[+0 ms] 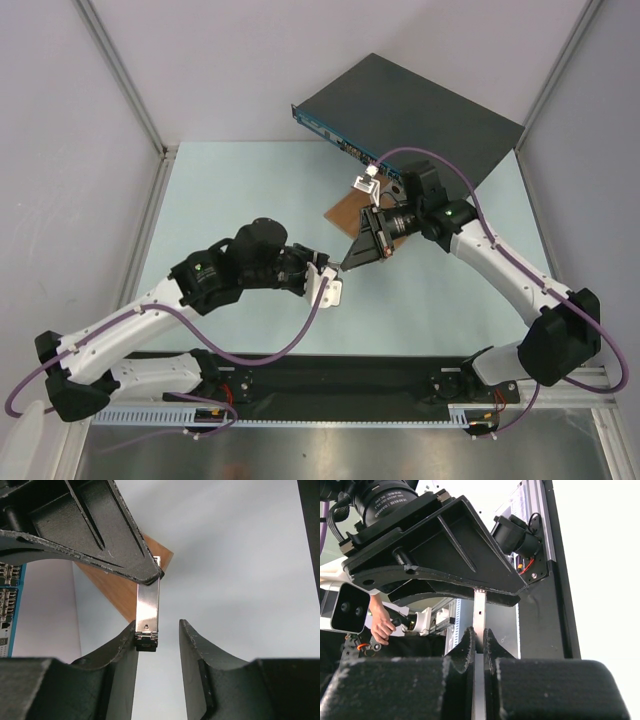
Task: Insert the plug into the switch port
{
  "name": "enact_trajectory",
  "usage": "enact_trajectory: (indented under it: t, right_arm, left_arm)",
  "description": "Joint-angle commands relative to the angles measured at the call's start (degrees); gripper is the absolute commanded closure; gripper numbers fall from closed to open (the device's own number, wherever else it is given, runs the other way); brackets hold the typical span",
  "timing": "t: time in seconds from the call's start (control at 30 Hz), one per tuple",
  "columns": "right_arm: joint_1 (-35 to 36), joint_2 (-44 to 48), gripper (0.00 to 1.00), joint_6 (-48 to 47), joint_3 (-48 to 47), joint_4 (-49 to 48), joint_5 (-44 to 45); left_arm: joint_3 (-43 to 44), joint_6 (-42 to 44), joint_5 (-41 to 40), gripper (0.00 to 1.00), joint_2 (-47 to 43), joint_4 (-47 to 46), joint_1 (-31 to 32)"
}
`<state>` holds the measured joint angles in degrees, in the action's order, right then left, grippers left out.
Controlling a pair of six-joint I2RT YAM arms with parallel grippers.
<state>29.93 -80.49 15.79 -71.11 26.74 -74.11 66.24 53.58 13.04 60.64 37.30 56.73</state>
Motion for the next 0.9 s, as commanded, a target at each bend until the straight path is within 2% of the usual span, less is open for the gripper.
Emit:
enact_trajectory:
  t: [0.0, 0.13, 0.17, 0.23, 0.37, 0.43, 0.47, 0.57, 0.63, 0.67, 0.73, 0.77, 0.83, 0.87]
  right_arm:
    - [0.1, -0.6, 1.0, -0.5, -1.1, -0.6, -0.5]
    - [0.3, -1.1, 1.0, -1.2, -1.9, 0.1, -0.3]
    - [0.3, -1.2, 1.0, -1.4, -2.0, 0.3, -0.3]
    - [0.3, -1.3, 1.0, -1.7, -2.4, 0.9, -0.2]
    - [0.2, -1.5, 1.0, -2.1, -2.7, 1.2, -0.2]
    - [0.1, -1.4, 1.0, -2.2, -3.0, 1.3, -0.1]
    - [-0.1, -1.5, 1.0, -2.3, -3.6, 1.3, 0.4]
    - [-2.2, -1.8, 0.72, -4.4, -7.4, 3.1, 3.9]
    - [-4.6, -2.1, 0.64, -5.9, -10.2, 3.9, 6.8]
    - [-5.8, -2.7, 0.59, -6.1, -13.7, 3.9, 9.9]
    - [-9.6, -2.8, 0.51, -5.3, -17.0, 2.8, 12.0]
    - [-10.9, -2.7, 0.45, -4.5, -20.3, 2.0, 13.7]
    - [-14.3, -2.0, 0.39, -1.6, -22.4, -0.7, 15.2]
    - [-15.4, -1.4, 0.36, -0.5, -22.8, -2.0, 16.9]
  left_arm:
    - [2.2, 0.6, 0.1, 0.59, -0.3, -2.0, 1.1]
    - [2.2, 0.6, -0.3, 0.59, 0.3, -2.8, 1.2]
    - [2.3, 0.6, -0.3, 0.62, 0.4, -2.9, 1.2]
    - [2.4, 0.6, 0.0, 0.69, 0.5, -3.1, 1.3]
    - [2.3, 0.5, 0.1, 0.91, 1.0, -3.1, 1.4]
    - [2.3, 0.3, -0.3, 0.99, 1.0, -2.8, 1.4]
    - [2.2, -0.2, -0.4, 1.0, 1.1, -2.7, 1.3]
    - [2.4, -3.8, -0.8, 1.0, 1.4, -2.4, 1.4]
    - [2.8, -8.3, -2.7, 1.0, 1.8, -3.0, 1.4]
    - [3.4, -15.1, -3.4, 1.0, 2.5, -3.3, 1.3]
    - [7.6, -21.3, -3.9, 1.0, 6.1, -1.1, 1.4]
    - [9.1, -28.4, -4.8, 1.0, 7.5, 0.4, 1.4]
    - [14.1, -35.4, -6.7, 0.99, 12.2, 2.0, 1.4]
    - [15.8, -41.7, -8.4, 1.0, 13.7, 2.6, 1.4]
